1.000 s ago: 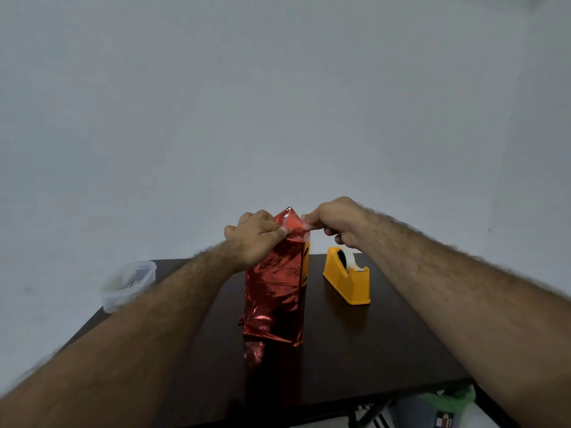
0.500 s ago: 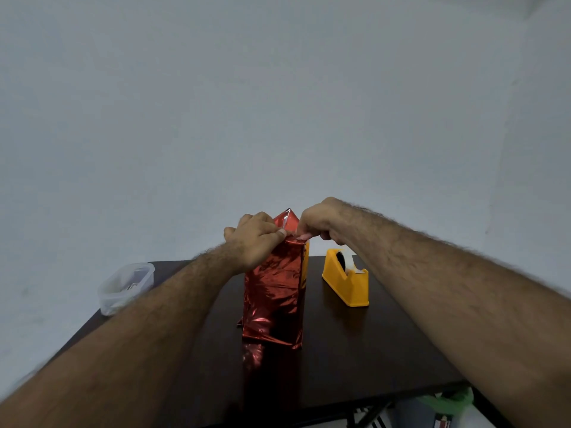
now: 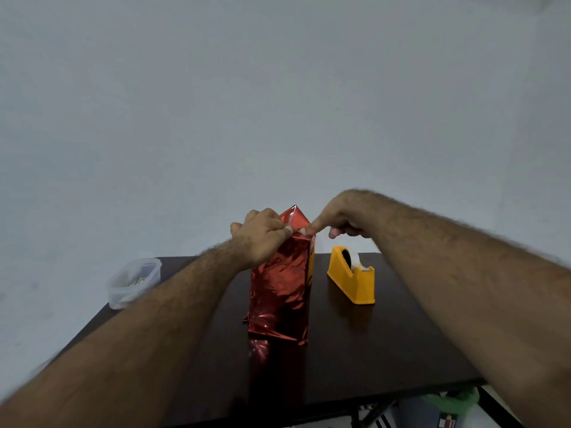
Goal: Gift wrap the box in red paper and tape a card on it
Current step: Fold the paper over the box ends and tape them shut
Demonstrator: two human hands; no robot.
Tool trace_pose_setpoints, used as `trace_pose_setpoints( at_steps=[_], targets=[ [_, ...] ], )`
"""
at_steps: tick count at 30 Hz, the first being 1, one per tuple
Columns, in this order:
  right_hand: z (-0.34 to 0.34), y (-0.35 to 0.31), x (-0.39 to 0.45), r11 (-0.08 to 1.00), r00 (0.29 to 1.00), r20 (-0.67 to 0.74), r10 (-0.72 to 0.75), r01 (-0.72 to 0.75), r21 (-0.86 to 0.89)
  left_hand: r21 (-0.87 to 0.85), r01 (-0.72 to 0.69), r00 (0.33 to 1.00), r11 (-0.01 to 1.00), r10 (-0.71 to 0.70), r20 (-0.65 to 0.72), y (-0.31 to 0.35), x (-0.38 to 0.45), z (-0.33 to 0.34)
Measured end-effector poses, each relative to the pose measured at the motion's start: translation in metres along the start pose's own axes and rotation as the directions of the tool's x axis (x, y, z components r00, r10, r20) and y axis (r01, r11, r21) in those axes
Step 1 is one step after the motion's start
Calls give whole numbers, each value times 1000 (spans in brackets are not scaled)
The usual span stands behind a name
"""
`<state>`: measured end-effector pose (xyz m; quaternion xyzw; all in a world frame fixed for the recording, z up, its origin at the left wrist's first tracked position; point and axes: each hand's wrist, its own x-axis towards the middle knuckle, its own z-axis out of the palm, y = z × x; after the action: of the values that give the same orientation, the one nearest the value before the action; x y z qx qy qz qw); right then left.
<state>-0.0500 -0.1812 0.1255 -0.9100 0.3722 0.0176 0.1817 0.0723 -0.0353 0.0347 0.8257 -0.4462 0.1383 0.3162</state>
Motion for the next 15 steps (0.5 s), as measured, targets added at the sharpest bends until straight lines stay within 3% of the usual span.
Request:
trace_pose_setpoints(
  at_steps=[4, 7, 10, 13, 15],
  targets=[
    [24, 30, 7, 989, 997, 54, 60, -67, 134, -20, 4, 1000, 1000, -5, -20, -1, 0, 3],
    [51, 53, 25, 930, 999, 51, 20, -37, 365, -47, 10, 999, 999, -12, -33, 0, 1, 6],
    [72, 73, 41, 876, 989, -113, -98, 139, 461, -62, 17, 999, 998, -20, -46, 1, 0, 7],
    [80, 89, 48, 918, 947, -277, -166, 251, 308, -66, 21, 999, 998, -24, -42, 2, -1, 6],
    [81, 94, 52, 882, 899, -415, -139, 303, 361, -73, 19, 999, 997, -22, -43, 2, -3, 5]
  ],
)
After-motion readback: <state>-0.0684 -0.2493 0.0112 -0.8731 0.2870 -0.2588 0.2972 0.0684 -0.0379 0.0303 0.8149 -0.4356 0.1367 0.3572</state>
